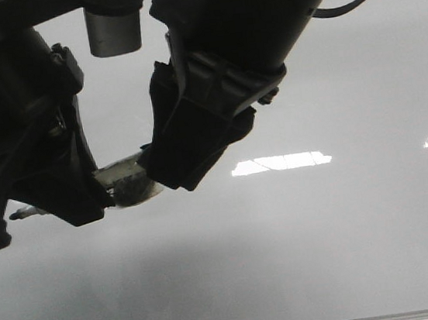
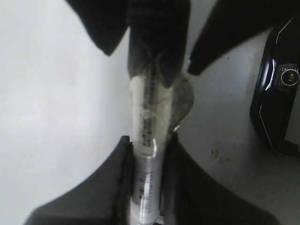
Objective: Write number 5 on whiteboard
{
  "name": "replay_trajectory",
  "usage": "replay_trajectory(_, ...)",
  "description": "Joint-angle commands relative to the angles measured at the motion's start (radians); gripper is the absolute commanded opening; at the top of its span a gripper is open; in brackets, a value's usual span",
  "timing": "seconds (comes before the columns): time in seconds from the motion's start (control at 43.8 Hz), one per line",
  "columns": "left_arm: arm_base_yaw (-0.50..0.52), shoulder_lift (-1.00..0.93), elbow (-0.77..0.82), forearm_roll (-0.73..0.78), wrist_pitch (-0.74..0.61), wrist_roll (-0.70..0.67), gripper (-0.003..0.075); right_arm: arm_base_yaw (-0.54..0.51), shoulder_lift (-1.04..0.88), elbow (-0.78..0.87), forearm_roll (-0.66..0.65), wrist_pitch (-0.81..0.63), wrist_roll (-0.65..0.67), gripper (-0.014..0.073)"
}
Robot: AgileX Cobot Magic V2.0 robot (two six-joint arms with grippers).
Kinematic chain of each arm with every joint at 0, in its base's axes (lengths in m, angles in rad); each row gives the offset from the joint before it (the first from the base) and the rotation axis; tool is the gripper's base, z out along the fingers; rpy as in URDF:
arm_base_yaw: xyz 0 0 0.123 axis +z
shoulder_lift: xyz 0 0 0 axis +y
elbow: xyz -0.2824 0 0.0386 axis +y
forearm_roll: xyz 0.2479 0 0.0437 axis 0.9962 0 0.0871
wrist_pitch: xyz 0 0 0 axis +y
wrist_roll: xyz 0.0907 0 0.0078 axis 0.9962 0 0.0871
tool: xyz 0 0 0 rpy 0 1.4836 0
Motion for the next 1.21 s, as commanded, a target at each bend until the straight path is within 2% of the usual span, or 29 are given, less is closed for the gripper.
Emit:
replay_trajectory(0.0,-0.008,-0.036,-0.031,-0.011,-0.043,-0.003,-0.0020,-0.004,-0.031,-0.031,0.019,-0.009,-0.006,0.0076)
replay_trajectory(0.183,-0.008,-0.036,-0.031,-0.009,-0.043,-0.003,-0.0020,-0.004,-0.031,-0.031,0.018,0.016,-0.016,-0.0076)
replay_trajectory(0.297,-0.008,-0.036,-0.031,-0.009,-0.043,-0.003,-0.0009,-0.004,-0.031,-0.031,0.018,0.015,-0.017,-0.0071)
replay_trajectory(0.365,-0.008,-0.036,-0.031,-0.009,-0.043,-0.003,0.0040,-0.004,-0.031,-0.031,0.017,0.015,-0.022,-0.0071)
replay_trajectory(0.48,-0.008,-0.036,-0.031,-0.009,-0.049,-0.005,0.0262,-0.004,-0.034,-0.031,0.011,0.015,-0.022,-0.0071)
replay_trajectory(0.571,-0.008,-0.036,-0.031,-0.009,-0.058,-0.010,0.0484,-0.019,-0.036,-0.031,0.011,0.016,-0.022,-0.0071)
replay_trajectory(0.64,-0.008,-0.036,-0.031,-0.005,-0.058,-0.010,0.0596,-0.043,-0.044,-0.030,0.013,0.025,-0.022,-0.0071)
replay_trajectory(0.685,-0.008,-0.036,-0.031,-0.002,-0.056,-0.010,0.0626,-0.059,-0.052,-0.029,0.020,0.034,-0.022,-0.0071)
replay_trajectory(1.051,-0.008,-0.036,-0.031,-0.002,-0.050,-0.011,0.0626,-0.181,-0.198,0.004,0.023,0.117,-0.022,-0.0067)
replay_trajectory(1.188,-0.008,-0.036,-0.031,-0.002,-0.046,-0.011,0.0554,-0.275,-0.247,0.057,0.023,0.124,0.015,-0.0062)
